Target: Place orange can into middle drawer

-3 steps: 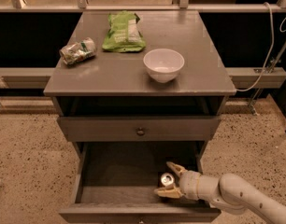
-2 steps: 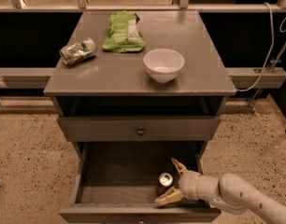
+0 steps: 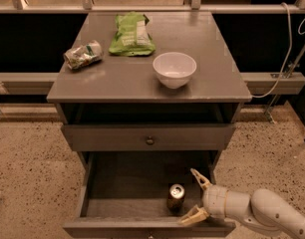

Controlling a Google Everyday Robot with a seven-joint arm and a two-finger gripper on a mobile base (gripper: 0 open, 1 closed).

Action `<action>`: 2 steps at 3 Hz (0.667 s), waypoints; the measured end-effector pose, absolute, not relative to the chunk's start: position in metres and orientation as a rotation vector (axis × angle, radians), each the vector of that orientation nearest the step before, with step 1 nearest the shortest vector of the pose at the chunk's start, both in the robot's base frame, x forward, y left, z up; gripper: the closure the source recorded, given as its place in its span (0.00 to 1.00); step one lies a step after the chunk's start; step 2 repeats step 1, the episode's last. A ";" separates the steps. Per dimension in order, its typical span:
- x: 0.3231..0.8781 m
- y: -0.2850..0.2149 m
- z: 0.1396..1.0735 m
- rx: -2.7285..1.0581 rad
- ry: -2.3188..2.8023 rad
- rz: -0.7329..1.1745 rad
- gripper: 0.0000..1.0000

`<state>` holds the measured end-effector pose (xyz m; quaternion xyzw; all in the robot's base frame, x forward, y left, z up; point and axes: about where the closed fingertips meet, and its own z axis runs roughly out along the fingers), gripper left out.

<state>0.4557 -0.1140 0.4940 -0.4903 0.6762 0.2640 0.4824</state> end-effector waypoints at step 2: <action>0.448 -0.123 0.499 -1.200 1.636 0.633 0.00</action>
Offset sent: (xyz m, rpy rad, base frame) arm 0.0000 0.0000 0.0000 0.0000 0.0000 0.0000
